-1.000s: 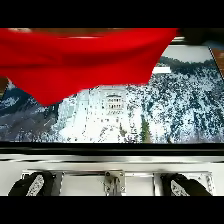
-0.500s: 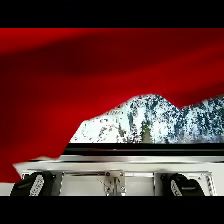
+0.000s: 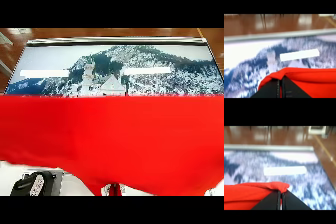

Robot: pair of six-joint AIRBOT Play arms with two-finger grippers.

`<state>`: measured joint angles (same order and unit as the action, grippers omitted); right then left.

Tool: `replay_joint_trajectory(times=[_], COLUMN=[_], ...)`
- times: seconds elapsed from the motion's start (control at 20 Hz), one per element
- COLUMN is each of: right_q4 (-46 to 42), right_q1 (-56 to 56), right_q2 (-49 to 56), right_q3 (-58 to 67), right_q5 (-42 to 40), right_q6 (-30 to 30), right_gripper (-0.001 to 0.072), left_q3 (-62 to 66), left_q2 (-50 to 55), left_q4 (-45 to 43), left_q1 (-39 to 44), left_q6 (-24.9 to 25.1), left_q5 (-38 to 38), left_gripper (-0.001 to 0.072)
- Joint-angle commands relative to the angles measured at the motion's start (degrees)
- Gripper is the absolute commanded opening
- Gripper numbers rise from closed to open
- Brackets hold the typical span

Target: Fold the shirts.

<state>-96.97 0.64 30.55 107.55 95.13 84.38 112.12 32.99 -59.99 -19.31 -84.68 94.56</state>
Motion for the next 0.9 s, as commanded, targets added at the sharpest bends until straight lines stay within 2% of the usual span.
replay_joint_trajectory(times=[0.0,0.15,0.25,0.4,0.5,0.8,0.85], right_q4=[-1.07,-0.96,-0.7,1.14,3.28,19.96,21.88], right_q1=[-0.04,-0.04,-0.04,-0.04,-0.04,-0.07,-0.26], right_q2=[3.76,8.07,12.28,21.29,29.46,49.33,51.91], right_q3=[-2.62,-13.94,-23.56,-34.03,-34.64,-34.64,-34.64], right_q5=[11.02,10.19,5.11,-12.85,-25.03,-66.49,-72.59], right_q6=[-0.15,0.07,1.2,5.9,8.9,9.01,8.94], right_gripper=[0.006,0.006,0.006,0.006,0.006,0.006,0.006], left_q3=[-12.22,-25.9,-33.46,-38.34,-38.25,-38.25,-38.25], left_q2=[0.2,2.05,5.22,13.11,20.11,37.86,40.39], left_q4=[-0.22,-0.09,2.32,7.39,7.78,6.78,5.4], left_q1=[0.0,0.04,0.04,0.11,1.6,10.69,11.69], left_q6=[0.79,3.69,5.9,9.77,12.09,22.69,22.69], left_q5=[3.65,-3.02,-9.99,-19.93,-26.01,-48.61,-53.46], left_gripper=[0.0043,0.0043,0.0043,0.0044,0.0043,0.0043,0.0043])
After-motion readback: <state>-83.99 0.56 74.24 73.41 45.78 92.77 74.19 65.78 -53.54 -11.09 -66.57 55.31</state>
